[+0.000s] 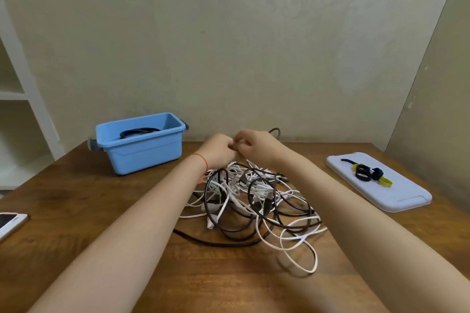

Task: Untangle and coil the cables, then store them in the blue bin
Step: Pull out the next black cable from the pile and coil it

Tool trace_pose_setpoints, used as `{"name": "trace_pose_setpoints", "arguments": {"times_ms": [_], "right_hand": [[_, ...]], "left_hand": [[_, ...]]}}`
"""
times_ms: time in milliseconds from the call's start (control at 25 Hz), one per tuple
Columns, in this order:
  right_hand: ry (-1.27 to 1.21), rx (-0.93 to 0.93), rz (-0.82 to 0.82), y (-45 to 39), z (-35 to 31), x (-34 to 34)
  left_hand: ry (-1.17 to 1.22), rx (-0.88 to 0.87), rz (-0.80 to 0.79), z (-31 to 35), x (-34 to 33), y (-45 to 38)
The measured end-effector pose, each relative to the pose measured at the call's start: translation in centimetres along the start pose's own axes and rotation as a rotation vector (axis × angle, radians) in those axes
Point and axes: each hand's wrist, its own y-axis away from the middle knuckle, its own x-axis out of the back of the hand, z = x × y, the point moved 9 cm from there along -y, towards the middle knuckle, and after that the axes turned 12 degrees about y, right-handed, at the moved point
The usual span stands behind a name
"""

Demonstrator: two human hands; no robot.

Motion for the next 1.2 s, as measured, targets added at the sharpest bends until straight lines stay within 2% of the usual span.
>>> {"name": "trace_pose_setpoints", "arguments": {"times_ms": [80, 120, 160, 240, 320, 400, 480, 560, 640, 760, 800, 840, 920, 1000, 1080, 1120, 1200], "right_hand": [[0.084, 0.024, -0.147, 0.4, 0.3, -0.6], [0.084, 0.038, -0.154, 0.2, 0.4, -0.1], [0.034, 0.048, -0.084, -0.2, 0.4, 1.1], [-0.22, 0.0, 0.232, -0.7, 1.0, 5.1], [-0.514, -0.1, 0.537, 0.0, 3.0, 8.0], [-0.586, -0.192, 0.625, 0.8, 4.4, 7.9], [-0.441, -0.245, 0.51, 0.8, 5.3, 6.5], [-0.157, -0.27, 0.409, 0.7, 5.4, 5.7], [0.002, -0.214, 0.446, 0.8, 3.7, 6.6], [-0.021, -0.106, 0.547, 1.0, 0.4, 8.2], [-0.014, -0.108, 0.568, 1.1, 0.0, 8.5], [0.021, -0.122, 0.586, 1.3, -0.1, 8.7], [0.138, -0.113, 0.645, 2.1, -0.6, 9.1], [0.264, 0.05, 0.677, 2.4, -2.3, 8.2], [0.296, 0.212, 0.555, 1.6, -3.4, 5.7], [0.243, 0.231, 0.44, 1.0, -3.3, 4.4], [0.147, 0.155, 0.246, 0.1, -1.8, 2.6]], "left_hand": [[0.06, 0.028, -0.047, -1.5, -0.2, 0.6], [0.113, 0.022, -0.064, -1.8, -0.3, 0.9], [0.186, 0.013, -0.067, -1.9, -0.4, 1.0], [0.343, 0.001, -0.02, -2.2, 0.0, 1.1], [0.384, -0.017, 0.016, -2.3, 0.2, 1.2], [0.327, -0.035, 0.004, -2.3, 0.4, 1.4], [0.278, -0.044, -0.013, -1.9, 0.7, 1.6], [0.264, -0.069, 0.038, -1.0, 1.8, 1.6], [0.315, -0.154, 0.179, 1.1, 3.5, 1.4], [0.555, -0.33, 0.464, 4.6, 7.3, 1.5], [0.602, -0.359, 0.513, 5.2, 8.2, 1.4], [0.56, -0.359, 0.506, 5.8, 8.5, 1.1], [0.186, -0.22, 0.302, 5.7, 6.6, 0.0], [-0.067, -0.091, 0.117, 4.4, 3.8, -0.2], [-0.075, -0.086, 0.158, 4.1, 3.4, 0.1], [-0.075, -0.098, 0.205, 4.1, 3.6, 0.3], [-0.031, -0.117, 0.247, 3.2, 3.7, 0.5]]}}
